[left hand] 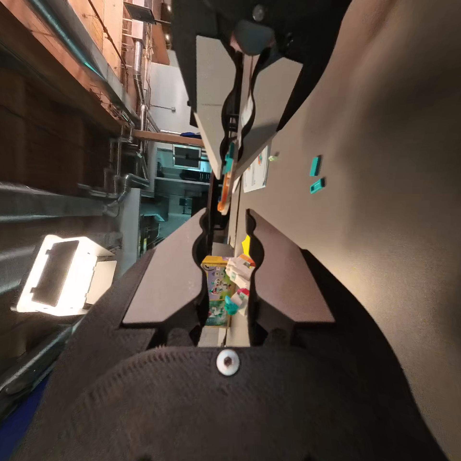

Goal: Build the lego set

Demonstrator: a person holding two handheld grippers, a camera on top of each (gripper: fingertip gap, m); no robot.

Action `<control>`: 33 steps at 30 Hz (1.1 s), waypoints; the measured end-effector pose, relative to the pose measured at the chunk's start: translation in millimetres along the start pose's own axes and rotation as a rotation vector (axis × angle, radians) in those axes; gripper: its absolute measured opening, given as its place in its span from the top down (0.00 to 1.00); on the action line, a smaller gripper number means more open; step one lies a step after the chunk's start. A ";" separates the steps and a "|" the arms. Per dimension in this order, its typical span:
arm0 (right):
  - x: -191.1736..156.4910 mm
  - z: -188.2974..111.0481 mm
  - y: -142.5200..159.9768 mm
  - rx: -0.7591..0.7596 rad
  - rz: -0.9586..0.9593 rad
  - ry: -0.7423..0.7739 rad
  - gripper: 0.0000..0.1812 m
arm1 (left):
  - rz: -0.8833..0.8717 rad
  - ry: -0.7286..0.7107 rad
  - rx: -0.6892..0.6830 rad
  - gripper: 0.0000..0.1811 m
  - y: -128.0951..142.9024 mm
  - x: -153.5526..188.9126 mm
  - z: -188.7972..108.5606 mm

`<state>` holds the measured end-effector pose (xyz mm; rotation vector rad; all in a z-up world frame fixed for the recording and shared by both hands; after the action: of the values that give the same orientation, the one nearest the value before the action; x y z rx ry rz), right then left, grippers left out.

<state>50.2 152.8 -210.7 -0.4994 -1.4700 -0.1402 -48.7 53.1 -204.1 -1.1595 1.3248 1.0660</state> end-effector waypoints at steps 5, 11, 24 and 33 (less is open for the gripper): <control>-0.1 0.0 -0.2 0.002 -0.001 -0.003 0.97 | -0.003 -0.038 -0.022 0.87 1.5 -1.6 5.7; -0.4 0.0 -0.7 0.006 -0.003 -0.006 0.97 | 0.007 -0.026 -0.017 0.92 1.9 -1.2 9.7; -0.9 0.8 1.1 -0.011 -0.009 -0.021 0.97 | 0.125 0.014 -0.041 0.97 0.8 -0.6 12.9; 0.1 1.1 1.0 -0.008 -0.006 -0.020 0.97 | 0.140 0.012 -0.026 0.97 1.5 -1.5 13.0</control>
<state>49.6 154.1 -210.8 -0.5039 -1.4909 -0.1465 -48.4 66.3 -203.6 -1.1064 1.4216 1.1821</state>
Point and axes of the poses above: each gripper's, where its closed fingertips meet, z out along the fingers, y out of its underside, x = y × z across the jaws, the point moved 9 cm from there along -z, back along the fingers, and after that the axes turned 8 degrees about z, right-handed, at the moved point
